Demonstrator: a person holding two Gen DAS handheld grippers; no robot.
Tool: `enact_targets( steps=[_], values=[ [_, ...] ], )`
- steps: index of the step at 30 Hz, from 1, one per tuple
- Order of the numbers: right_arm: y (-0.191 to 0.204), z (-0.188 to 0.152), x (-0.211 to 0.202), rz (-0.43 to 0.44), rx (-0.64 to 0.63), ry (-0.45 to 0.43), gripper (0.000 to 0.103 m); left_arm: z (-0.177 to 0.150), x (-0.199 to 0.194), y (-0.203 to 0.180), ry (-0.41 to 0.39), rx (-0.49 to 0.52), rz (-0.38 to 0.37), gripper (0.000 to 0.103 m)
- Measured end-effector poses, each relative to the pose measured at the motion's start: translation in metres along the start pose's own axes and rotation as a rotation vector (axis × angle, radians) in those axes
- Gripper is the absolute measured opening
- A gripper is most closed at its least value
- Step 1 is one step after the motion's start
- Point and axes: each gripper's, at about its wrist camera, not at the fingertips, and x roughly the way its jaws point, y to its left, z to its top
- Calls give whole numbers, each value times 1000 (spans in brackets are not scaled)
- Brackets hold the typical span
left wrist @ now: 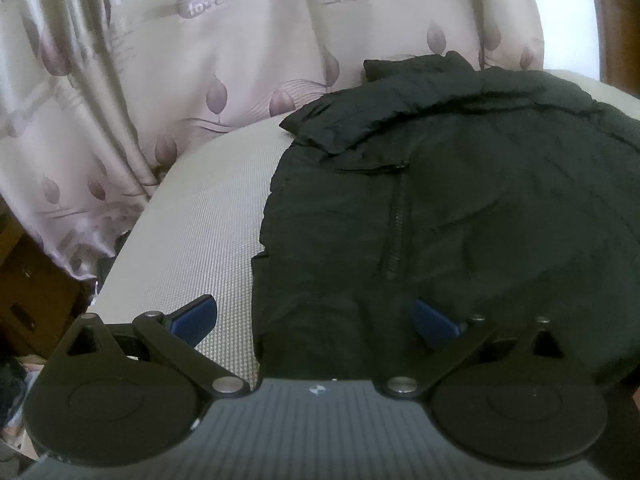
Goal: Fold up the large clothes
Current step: 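Open both grippers and withdraw them from the jacket, then grasp the black jacket's edge with the left gripper while the right gripper grasps it too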
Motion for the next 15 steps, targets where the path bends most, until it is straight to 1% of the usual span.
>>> enact_targets(
  steps=[2, 3, 5, 8, 10, 12, 15],
  values=[
    [0, 0, 1, 5, -1, 3, 100, -1, 1, 1, 7, -9, -11, 103],
    [1, 0, 1, 5, -3, 5, 100, -1, 1, 4, 13, -22, -30, 103],
    [2, 0, 2, 6, -6, 11, 100, -4, 2, 17, 34, -88, -136, 103],
    [4, 0, 1, 12, -13, 15, 100, -13, 4, 46, 67, -250, -322, 103],
    [5, 0, 0, 20, -25, 13, 100, -22, 4, 64, 79, -344, -381, 101],
    [5, 0, 0, 31, -29, 14, 100, -32, 3, 78, 88, -404, -437, 99],
    [5, -2, 1, 70, -29, 18, 100, -48, 5, 91, 95, -488, -534, 97]
  ],
)
